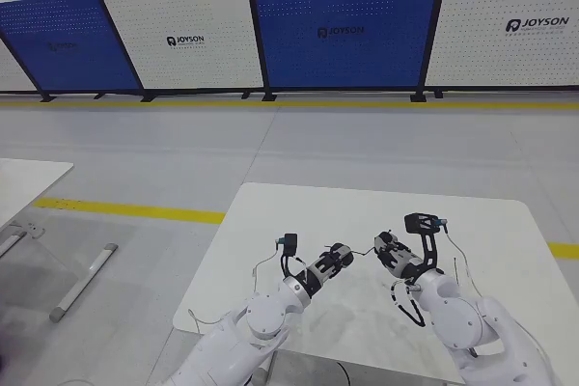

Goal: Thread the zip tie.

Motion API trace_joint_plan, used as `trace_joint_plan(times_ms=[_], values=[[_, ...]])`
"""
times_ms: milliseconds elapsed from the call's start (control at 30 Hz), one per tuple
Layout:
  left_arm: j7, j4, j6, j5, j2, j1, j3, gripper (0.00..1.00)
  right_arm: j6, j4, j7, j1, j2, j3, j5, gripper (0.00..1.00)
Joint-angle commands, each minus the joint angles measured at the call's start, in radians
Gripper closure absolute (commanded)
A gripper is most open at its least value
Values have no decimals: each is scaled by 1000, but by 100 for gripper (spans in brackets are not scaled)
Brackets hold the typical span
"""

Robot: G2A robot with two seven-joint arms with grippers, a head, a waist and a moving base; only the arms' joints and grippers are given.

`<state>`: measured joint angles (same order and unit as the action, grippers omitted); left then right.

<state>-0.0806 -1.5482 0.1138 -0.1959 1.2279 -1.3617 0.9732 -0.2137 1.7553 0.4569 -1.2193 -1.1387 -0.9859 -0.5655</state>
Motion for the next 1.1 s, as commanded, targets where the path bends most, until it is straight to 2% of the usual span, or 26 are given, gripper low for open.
trace_joint_plan(times_ms=[0,833,1067], values=[[0,0,0,0,0,0,0,100,0,0,0,0,0,0,0,100],[0,0,0,0,0,0,0,100,0,0,0,0,0,0,0,100],[0,0,0,0,0,0,0,100,-4,0,-42,-27,-2,-19,-43,100]])
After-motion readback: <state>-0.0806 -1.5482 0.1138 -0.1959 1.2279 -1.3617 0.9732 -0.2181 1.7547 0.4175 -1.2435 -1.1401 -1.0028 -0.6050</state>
